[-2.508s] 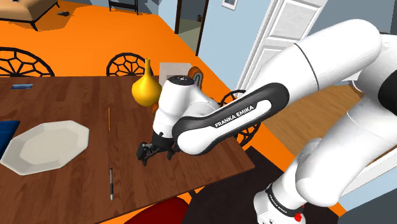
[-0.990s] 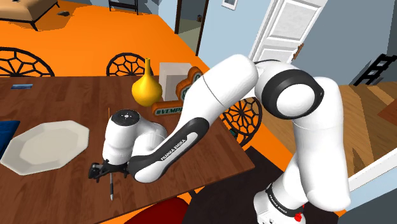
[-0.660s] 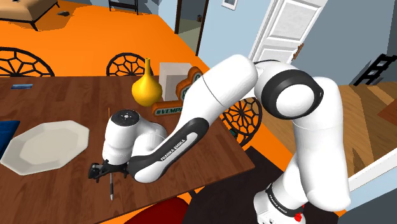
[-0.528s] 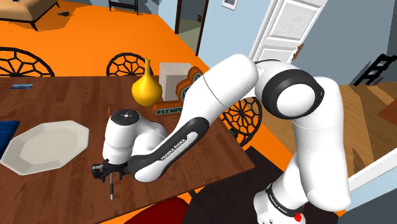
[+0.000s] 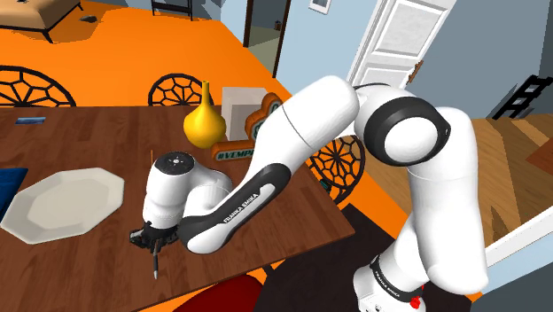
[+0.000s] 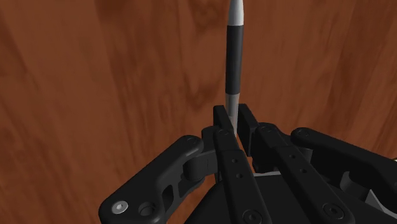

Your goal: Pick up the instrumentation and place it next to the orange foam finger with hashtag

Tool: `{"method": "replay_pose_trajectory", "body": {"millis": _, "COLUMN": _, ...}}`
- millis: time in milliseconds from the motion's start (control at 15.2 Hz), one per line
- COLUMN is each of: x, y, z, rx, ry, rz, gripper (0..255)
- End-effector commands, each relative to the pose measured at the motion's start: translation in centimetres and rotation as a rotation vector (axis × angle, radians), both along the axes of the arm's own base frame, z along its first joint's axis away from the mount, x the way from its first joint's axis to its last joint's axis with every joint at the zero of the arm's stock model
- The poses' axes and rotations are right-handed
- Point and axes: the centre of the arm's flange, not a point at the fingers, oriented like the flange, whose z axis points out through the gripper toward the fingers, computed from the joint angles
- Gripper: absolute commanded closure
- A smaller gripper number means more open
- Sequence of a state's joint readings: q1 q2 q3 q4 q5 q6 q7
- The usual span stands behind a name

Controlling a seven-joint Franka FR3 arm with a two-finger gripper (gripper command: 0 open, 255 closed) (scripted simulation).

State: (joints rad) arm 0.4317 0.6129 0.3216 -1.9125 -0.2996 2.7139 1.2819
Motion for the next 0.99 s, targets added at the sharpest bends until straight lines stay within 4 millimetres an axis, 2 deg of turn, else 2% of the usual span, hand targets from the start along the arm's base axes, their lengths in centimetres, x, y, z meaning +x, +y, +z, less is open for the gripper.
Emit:
{"method": "replay_pose_trajectory", "body": {"millis": 0, "x": -0.2, "y": 0.1, "z": 0.4, "rx": 0.001, "ry": 0.002, "rz": 0.002, "gripper": 255}}
{"method": "replay_pose_trajectory", "body": {"millis": 924, "x": -0.2, "y": 0.1, "z": 7.8, "rx": 0.001, "ry": 0.002, "rz": 0.002, "gripper": 255}}
